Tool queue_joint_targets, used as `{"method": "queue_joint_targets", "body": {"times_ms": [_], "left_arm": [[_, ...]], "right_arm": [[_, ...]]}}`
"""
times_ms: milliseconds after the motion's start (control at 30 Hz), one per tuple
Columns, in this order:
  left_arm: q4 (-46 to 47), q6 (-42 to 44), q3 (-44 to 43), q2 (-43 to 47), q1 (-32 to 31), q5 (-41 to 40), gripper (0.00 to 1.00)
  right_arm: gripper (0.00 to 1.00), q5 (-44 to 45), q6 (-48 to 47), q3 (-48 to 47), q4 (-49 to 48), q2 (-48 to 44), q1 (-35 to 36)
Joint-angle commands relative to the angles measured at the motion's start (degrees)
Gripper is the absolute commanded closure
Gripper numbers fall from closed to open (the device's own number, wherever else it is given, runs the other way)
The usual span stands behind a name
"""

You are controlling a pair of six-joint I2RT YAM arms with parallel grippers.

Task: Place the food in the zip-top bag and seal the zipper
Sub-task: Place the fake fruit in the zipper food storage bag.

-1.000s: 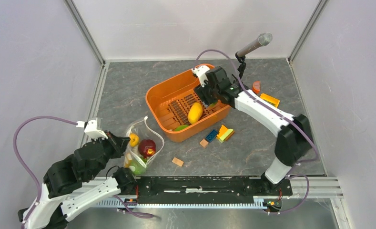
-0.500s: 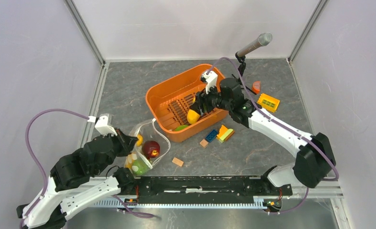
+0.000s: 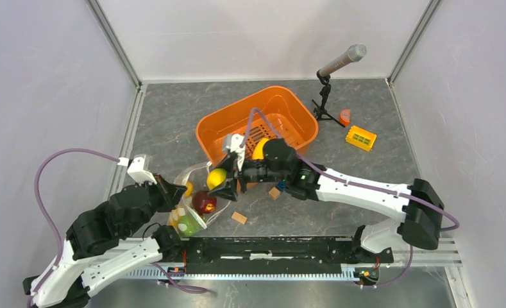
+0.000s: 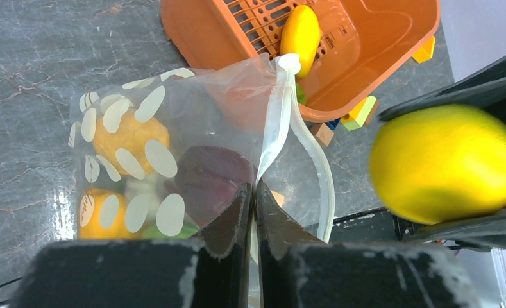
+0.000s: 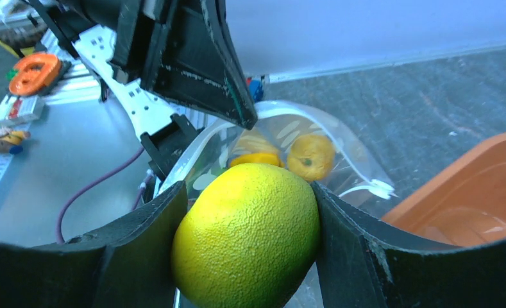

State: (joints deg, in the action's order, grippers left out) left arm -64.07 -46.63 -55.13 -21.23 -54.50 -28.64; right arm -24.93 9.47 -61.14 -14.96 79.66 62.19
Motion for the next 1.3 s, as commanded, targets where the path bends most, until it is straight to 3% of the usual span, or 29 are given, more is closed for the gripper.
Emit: {"method": "queue_joint_targets", "body": {"times_ms": [0, 467, 533, 600, 833, 1100, 1267], "left_arm": [[2.7, 0.3, 0.0, 1.7, -0.2, 1.0, 0.89], [2.6, -0.1, -0.6, 2.9, -0.1, 0.5, 0.90], [2.6, -0.5, -0.8, 3.8, -0.2, -0.3, 0.91], [2.5, -0.9, -0.9, 5.2, -0.1, -1.2, 0.91], [1.0, -2.5, -0.9, 8.7, -0.2, -4.1, 0.91], [0.3, -2.4, -1.2, 8.4, -0.2, -4.6, 0.91], [0.2, -2.6, -0.8, 9.0, -0.1, -4.9, 0.91]], "right_arm": [[0.63, 4.5, -5.6, -5.9, 6.0, 4.4, 3.7], [0.56, 17.4, -10.9, -18.2, 14.8, 16.4, 10.3], [0.46, 17.5, -12.3, -22.0, 17.8, 18.9, 11.1], [0.29, 18.8, -12.3, -23.9, 18.2, 20.0, 11.4], [0.13, 12.2, -10.9, -17.0, 6.9, 14.0, 11.3], [0.12, 12.5, -11.7, -15.6, 7.5, 11.0, 11.3], [0.12, 21.1, -14.4, -11.8, 8.1, 6.5, 11.2]]}}
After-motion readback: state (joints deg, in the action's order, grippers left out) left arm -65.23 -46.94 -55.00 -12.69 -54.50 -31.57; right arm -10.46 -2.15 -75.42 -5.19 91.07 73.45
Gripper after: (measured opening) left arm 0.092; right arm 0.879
